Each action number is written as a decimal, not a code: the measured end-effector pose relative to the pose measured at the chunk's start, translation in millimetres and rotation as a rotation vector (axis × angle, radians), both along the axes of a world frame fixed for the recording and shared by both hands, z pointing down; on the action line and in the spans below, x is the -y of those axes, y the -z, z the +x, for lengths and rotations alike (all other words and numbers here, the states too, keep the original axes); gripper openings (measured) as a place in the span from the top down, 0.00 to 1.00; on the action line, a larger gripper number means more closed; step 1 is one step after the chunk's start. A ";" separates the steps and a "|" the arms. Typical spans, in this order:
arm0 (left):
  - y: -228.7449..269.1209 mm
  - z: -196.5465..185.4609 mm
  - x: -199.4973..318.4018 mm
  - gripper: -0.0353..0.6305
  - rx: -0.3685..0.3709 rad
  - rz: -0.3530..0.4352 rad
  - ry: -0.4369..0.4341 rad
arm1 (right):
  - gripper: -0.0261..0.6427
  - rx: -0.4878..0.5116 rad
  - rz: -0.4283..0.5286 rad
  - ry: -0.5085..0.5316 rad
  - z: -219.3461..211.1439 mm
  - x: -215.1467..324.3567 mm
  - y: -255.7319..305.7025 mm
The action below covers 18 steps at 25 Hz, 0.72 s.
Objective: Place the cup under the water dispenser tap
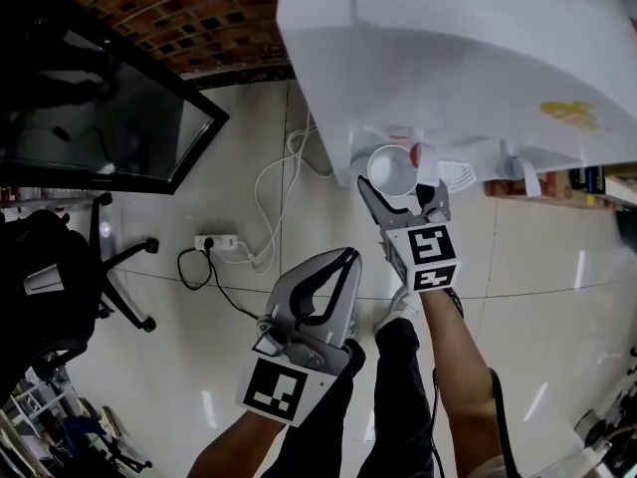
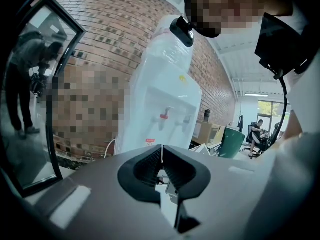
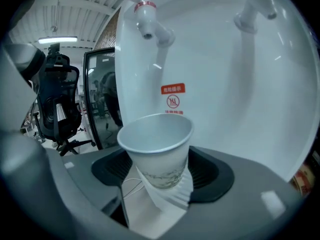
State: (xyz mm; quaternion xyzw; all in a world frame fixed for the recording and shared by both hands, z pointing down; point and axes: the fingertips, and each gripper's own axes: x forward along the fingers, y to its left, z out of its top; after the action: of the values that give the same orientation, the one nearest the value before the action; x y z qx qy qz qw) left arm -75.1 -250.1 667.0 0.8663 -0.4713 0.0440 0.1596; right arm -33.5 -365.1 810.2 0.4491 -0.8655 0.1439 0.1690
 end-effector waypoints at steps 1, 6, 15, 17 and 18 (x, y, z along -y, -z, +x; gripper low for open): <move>0.2 1.0 -0.1 0.95 -0.002 -0.001 -0.001 | 0.41 0.001 -0.003 -0.003 1.0 -0.6 -1.0; -2.5 3.3 -1.1 0.95 0.004 -0.018 -0.010 | 0.37 0.007 -0.004 -0.003 5.6 -4.7 1.8; 19.4 11.9 -6.7 0.95 0.001 -0.023 -0.009 | 0.37 0.004 -0.023 -0.012 21.6 -36.8 34.1; 32.7 15.6 -7.9 0.95 -0.008 -0.013 -0.009 | 0.37 0.010 -0.026 -0.017 23.9 -43.3 48.5; 40.0 16.9 -8.6 0.95 -0.010 -0.008 -0.010 | 0.37 0.013 -0.026 -0.018 23.3 -45.6 56.6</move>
State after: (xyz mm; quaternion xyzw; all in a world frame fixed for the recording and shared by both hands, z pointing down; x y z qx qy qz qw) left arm -58.2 -241.5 626.9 0.8682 -0.4660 0.0426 0.1653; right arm -10.2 -319.6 753.6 0.4537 -0.8606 0.1594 0.1678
